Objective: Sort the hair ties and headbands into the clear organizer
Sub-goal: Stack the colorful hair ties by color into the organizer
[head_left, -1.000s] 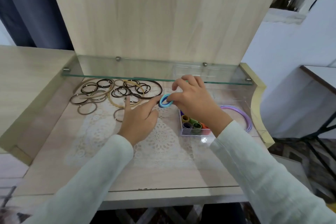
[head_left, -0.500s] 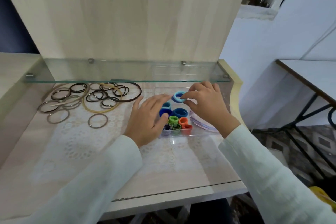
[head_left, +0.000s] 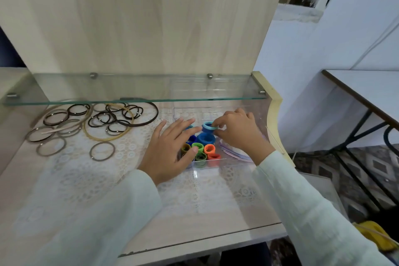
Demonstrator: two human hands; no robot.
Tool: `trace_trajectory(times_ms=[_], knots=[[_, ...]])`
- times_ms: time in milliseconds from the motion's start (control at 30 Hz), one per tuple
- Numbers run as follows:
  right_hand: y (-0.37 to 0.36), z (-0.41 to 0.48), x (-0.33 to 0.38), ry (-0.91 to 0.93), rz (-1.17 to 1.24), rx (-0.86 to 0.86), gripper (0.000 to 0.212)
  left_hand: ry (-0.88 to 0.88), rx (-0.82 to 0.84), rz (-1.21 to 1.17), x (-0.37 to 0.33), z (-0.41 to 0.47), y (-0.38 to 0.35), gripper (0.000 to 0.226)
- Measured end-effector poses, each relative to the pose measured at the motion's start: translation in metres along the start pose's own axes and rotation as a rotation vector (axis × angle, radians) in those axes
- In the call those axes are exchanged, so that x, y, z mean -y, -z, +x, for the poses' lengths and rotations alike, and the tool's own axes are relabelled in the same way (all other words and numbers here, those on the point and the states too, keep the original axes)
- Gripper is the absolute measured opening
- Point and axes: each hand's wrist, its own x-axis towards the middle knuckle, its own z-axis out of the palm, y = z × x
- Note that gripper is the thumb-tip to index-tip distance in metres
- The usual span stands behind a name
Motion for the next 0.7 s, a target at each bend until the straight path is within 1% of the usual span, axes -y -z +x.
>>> trace_trajectory(times_ms=[133,300,500,567,700], knots=[[-0.002,0.006,0.005,-0.018,-0.009,0.023,0.025,-0.014,0.007,-0.002,0.0,0.0,-0.001,0.053],[-0.005,0.01,0.01,0.014,-0.086,0.055,0.026,-0.003,-0.021,-0.023,0.0,-0.001,-0.001,0.053],[0.002,0.007,0.001,0.043,-0.029,0.106,0.032,0.029,-0.026,-0.029,0.0,-0.002,-0.001,0.054],[0.004,0.004,-0.003,0.048,-0.019,0.088,0.031,0.032,-0.01,-0.023,0.0,-0.001,-0.001,0.055],[0.003,-0.002,-0.006,0.085,-0.039,-0.01,0.033,0.011,0.033,-0.011,0.001,-0.001,-0.002,0.053]])
